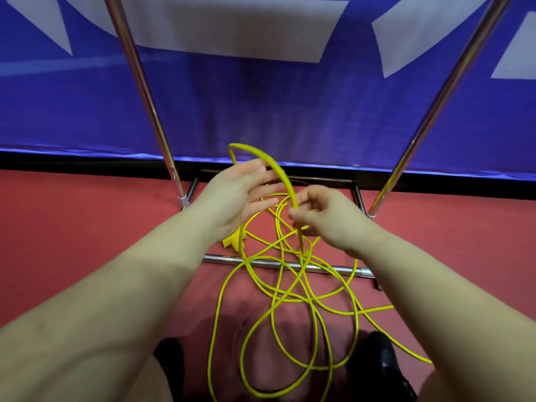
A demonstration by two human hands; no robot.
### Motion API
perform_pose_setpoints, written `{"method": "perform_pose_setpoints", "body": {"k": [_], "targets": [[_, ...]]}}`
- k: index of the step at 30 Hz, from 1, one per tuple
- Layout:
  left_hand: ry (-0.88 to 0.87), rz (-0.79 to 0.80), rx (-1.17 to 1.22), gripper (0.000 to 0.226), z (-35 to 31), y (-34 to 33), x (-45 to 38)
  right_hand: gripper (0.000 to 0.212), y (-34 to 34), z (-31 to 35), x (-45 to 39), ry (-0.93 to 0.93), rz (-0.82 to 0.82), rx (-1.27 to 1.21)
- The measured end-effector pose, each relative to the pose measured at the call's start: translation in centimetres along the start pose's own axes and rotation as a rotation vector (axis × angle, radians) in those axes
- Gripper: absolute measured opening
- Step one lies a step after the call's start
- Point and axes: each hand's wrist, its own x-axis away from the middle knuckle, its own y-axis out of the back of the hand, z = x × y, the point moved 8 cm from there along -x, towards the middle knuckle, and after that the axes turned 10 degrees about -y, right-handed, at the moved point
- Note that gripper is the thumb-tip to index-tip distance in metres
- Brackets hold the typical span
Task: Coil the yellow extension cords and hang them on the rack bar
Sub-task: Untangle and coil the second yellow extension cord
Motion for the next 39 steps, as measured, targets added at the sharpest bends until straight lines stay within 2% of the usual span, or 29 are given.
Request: {"method": "perform_pose_setpoints", "body": {"k": [4, 7, 9, 13, 15, 18, 21, 23, 28, 29, 31, 34, 36, 37, 39], "targets": [[0.151, 0.288, -0.499, 0.034, 3.4, -1.8, 1.6, 0.016, 2.7, -0.3, -0.3, -0.144, -0.091, -0.517], [0.164, 0.383, -0.594, 0.041, 4.8, -2.8, 2.3, 0.015, 3.8, -1.1, -0.5, -0.242, -0.108, -0.778], [0.115, 0.377, -0.568, 0.039, 4.6, -3.0, 2.0, 0.015, 3.9, -1.1, -0.4, -0.258, -0.101, -0.821], [0.035, 0.367, -0.627, 0.016, 4.1, -3.1, 1.5, 0.011, 3.4, -0.2, -0.2, -0.202, -0.042, -0.801], [0.014, 0.313, -0.601, 0.011, 3.5, -3.0, 1.1, 0.013, 3.1, 0.0, -0.2, -0.177, -0.006, -0.779], [-0.045, 0.134, -0.57, 0.013, 1.6, -1.9, 0.3, 0.023, 1.9, -0.9, -0.5, -0.227, 0.053, -0.556], [-0.109, 0.014, -0.411, 0.015, -0.5, -1.0, 0.0, 0.033, 0.1, -2.1, -0.4, -0.121, 0.085, 0.052], [-0.145, -0.041, -0.336, 0.017, -1.9, -0.5, 0.1, 0.027, -0.8, -2.3, -0.4, 0.009, 0.081, 0.341], [-0.13, -0.154, -0.096, 0.022, -2.6, 1.1, -0.2, 0.018, 0.7, -1.7, -0.8, 0.087, -0.076, 0.564], [-0.109, -0.152, -0.041, 0.024, -2.2, 1.1, -0.3, 0.014, 0.9, -1.4, -0.8, 0.111, -0.084, 0.54], [-0.038, -0.094, -0.039, 0.027, -1.0, 0.6, -0.4, 0.013, 1.7, -0.3, -0.6, 0.121, -0.125, 0.291], [0.152, 0.149, -0.33, 0.029, 2.3, -1.4, 0.8, 0.019, 4.0, 0.4, -0.5, 0.003, -0.245, -0.239], [0.227, 0.351, -0.524, 0.038, 4.9, -2.9, 2.0, 0.022, 4.7, -0.2, -0.4, -0.095, -0.257, -0.464], [0.208, 0.4, -0.577, 0.041, 5.7, -3.4, 2.2, 0.022, 4.8, -0.6, -0.4, -0.138, -0.241, -0.549], [0.105, 0.365, -0.639, 0.038, 5.8, -3.3, 1.6, 0.024, 4.6, -1.1, -0.4, -0.217, -0.177, -0.703]]}}
